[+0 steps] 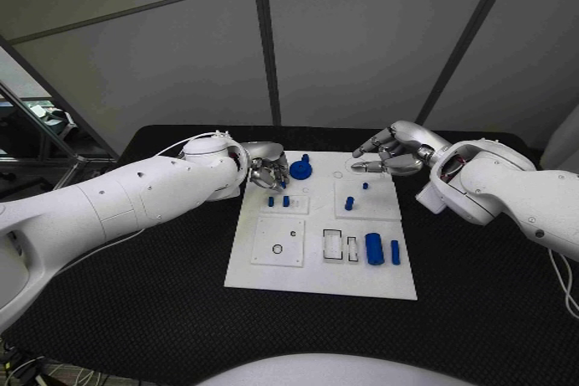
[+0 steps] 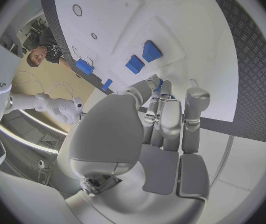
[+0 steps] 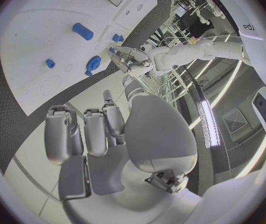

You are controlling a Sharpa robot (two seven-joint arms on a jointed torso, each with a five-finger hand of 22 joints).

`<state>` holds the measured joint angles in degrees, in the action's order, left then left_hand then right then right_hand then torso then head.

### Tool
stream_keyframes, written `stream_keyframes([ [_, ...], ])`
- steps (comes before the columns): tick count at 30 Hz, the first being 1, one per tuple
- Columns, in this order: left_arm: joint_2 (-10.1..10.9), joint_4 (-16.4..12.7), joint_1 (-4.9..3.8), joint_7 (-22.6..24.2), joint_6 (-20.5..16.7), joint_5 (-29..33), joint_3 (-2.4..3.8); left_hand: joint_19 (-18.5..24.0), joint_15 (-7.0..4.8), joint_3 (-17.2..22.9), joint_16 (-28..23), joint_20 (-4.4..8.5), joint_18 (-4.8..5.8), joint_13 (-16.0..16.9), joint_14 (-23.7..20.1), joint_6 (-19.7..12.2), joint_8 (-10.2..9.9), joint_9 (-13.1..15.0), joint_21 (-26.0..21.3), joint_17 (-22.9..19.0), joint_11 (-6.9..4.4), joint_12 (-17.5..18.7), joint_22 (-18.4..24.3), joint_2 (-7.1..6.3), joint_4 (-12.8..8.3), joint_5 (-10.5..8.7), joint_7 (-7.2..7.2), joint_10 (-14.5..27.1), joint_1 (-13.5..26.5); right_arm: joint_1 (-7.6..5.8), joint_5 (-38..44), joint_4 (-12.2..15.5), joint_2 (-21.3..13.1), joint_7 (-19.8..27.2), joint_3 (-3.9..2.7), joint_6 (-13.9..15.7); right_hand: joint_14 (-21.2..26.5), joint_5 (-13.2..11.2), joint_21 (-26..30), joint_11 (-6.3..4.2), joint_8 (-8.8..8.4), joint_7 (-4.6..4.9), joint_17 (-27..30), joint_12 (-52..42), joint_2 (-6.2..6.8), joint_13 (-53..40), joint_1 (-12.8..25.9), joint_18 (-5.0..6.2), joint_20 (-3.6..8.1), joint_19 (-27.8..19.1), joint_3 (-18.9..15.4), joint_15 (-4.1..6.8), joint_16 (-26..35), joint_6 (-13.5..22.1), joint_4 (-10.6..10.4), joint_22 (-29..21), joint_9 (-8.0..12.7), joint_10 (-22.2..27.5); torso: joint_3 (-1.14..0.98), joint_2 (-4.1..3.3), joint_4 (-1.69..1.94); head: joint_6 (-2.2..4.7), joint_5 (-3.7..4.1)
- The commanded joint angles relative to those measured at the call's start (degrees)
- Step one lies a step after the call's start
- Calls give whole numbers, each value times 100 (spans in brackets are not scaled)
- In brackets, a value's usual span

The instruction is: Assemble the parts on the task board

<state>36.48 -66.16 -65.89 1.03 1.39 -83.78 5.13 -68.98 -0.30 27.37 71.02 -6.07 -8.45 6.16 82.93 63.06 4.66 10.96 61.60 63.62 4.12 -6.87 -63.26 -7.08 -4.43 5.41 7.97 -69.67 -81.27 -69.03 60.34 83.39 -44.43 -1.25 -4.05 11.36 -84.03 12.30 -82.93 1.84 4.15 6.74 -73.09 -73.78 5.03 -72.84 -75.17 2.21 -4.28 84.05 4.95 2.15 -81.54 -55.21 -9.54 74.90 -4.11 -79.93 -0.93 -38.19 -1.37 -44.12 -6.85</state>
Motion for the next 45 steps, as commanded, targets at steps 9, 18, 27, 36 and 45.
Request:
stream_keyframes([
  [9, -39, 58, 1, -139, 162, 20, 1, 44, 13, 21, -20, 6, 70, -25, 0, -8, -66, -30, -43, -21, 27, 60, 1, -41, 27, -58, 26, -4, 118, -11, -7, 6, -1, 50, -4, -19, -240, 40, 42, 7, -33, 2, 7, -26, -45, 8, 42, 40, 43, 24, -15, 35, 25, -46, 28, 324, 7, -23, -1, 1, 0, -10, 12],
  [18, -23, 52, 1, -182, 93, 20, 1, 83, 29, 31, -64, -15, 55, -99, -39, -904, -121, -372, -134, -136, 36, 167, 43, -307, 127, -87, 1, 146, 310, -11, -7, -1, -18, 38, -4, -3, -230, 40, 77, 7, -35, 3, 57, 43, -41, 82, 44, 52, 43, -2, -18, 35, 51, -44, 30, 269, 7, 20, -2, 5, 4, -4, 20],
  [27, 22, 41, 2, -204, -31, 20, 1, 97, 54, -83, -98, -37, 48, -152, -68, -1393, -113, -573, -214, -220, 74, 225, 86, -399, 227, -99, -104, 272, 292, -11, -5, -36, -28, -10, -4, 6, -215, 41, 105, 8, -39, 4, 115, 154, -33, 197, 46, 61, 43, -22, -22, 35, 86, -37, 39, 228, 9, 94, 2, 3, 5, 10, 23],
  [36, 133, 5, 3, -186, -172, 24, 17, 136, 56, -101, -148, -40, 33, -155, -91, -1396, -100, -585, -280, -296, 76, 225, 141, -397, 245, -95, -91, 278, 280, -11, 449, -167, -27, -321, -3, 91, -65, 54, 651, -10, -14, -11, 675, 3235, -64, 3016, -288, 214, 68, -362, 231, 54, 499, -167, 269, -514, -3, 1832, 4, 5, 6, 32, 28],
  [45, 534, -236, 4, 135, -624, 1117, 183, 591, 45, -4, -862, -36, -115, -143, -441, -791, 183, -503, -1004, -1156, 72, 149, 720, -336, 310, -11, 65, 184, 180, -9, 2055, -378, 56, -550, -2, 120, -84, 41, 936, 214, 35, 103, 792, 5730, 177, 5249, -598, 281, -71, -419, 1006, -144, 653, -661, 505, -836, -28, 2058, 1, 8, 0, 139, 287],
])
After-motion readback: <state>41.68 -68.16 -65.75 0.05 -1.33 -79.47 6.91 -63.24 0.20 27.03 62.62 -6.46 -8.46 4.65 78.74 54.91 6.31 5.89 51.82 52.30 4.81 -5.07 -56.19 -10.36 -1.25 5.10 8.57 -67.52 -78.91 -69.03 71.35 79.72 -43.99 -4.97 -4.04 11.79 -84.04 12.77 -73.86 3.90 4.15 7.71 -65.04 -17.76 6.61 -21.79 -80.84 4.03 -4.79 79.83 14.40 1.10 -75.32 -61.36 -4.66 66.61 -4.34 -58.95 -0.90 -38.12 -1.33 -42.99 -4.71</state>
